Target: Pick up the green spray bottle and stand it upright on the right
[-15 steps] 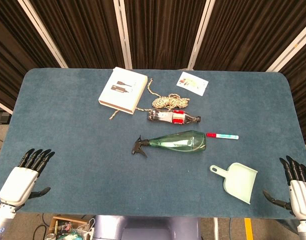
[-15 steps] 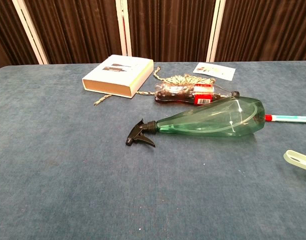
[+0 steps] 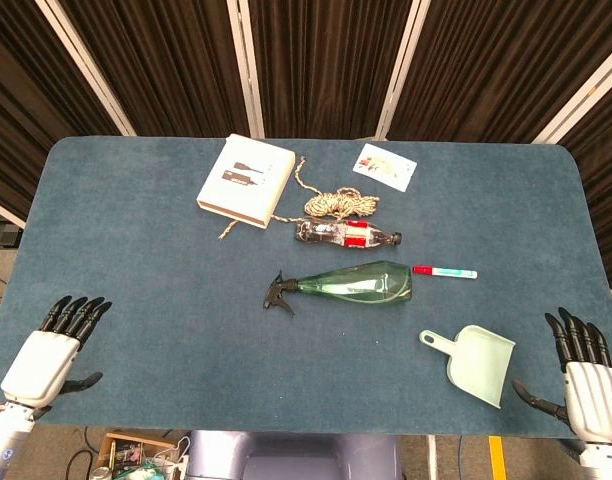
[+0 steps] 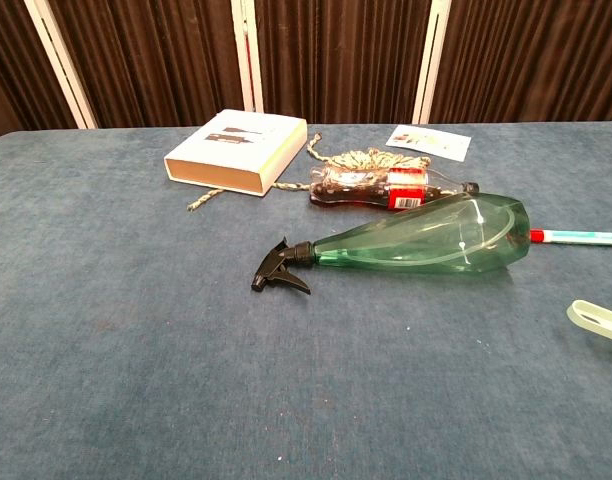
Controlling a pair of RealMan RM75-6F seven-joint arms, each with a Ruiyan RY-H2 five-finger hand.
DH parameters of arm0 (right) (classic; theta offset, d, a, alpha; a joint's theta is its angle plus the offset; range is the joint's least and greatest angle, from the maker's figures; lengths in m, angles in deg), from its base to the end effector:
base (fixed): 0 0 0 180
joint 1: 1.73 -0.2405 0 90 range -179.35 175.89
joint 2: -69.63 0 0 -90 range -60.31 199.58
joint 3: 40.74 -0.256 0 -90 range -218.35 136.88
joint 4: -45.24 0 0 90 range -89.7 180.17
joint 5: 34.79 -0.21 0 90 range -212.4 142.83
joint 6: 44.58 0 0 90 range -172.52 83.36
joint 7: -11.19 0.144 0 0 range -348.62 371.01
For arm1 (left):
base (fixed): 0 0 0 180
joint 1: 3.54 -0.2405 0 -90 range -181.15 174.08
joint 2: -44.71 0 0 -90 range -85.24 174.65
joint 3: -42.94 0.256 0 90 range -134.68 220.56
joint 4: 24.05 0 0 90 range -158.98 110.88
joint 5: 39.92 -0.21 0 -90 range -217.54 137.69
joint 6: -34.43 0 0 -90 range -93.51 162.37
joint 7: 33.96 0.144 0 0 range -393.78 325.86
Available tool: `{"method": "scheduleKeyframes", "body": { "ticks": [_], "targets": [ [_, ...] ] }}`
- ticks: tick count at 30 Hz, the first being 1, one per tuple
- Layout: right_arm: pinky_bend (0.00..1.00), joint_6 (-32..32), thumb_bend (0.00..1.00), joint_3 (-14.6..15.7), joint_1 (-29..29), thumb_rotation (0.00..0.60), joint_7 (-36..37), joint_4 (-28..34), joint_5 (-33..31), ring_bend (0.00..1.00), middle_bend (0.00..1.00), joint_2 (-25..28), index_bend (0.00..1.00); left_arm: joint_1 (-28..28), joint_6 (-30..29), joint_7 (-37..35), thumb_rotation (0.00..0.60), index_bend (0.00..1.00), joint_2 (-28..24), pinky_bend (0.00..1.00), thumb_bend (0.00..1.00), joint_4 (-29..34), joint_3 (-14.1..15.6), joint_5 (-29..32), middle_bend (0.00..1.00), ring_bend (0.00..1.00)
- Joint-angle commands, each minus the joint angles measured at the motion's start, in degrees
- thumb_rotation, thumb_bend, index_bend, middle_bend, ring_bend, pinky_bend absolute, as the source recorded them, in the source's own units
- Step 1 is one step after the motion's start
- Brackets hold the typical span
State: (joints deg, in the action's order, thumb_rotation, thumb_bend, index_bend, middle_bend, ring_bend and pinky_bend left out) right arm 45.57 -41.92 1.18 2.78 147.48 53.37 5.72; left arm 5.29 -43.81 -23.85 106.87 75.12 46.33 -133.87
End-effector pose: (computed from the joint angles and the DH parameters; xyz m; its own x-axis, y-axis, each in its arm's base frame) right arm -0.2904 -0.1336 0.1534 0.3792 -0.0008 0.9253 -0.9225 0.0777 0.3781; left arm -0.2745 0.1707 0.1232 0.5136 0.1690 0.8413 0.8496 -0.2374 -0.4710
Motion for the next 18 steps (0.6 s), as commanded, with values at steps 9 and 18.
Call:
{"method": "scheduleKeyframes", "body": {
  "ticks": [9,18],
  "targets": [
    [0.0,-10.2,0.23,-1.7,-7.3,0.6,-26.4,6.4,-1.5,0.0,0.0,-11.4,0.0,1.7,2.1,2.4,0.6,0.07,1.9,0.0,0.03,-2.0,-3.4,6.3,0.06,0.04],
    [0.0,-15.7,0.23,-6.1,-13.8,0.6,-47.6,10.6,-9.9,0.0,0.0,-20.1,0.0,2.0,2.8,5.0,0.6,0.07,3.5,0.0,0.03,-2.3,-4.2,8.8,0.06,0.04]
  ]
}}
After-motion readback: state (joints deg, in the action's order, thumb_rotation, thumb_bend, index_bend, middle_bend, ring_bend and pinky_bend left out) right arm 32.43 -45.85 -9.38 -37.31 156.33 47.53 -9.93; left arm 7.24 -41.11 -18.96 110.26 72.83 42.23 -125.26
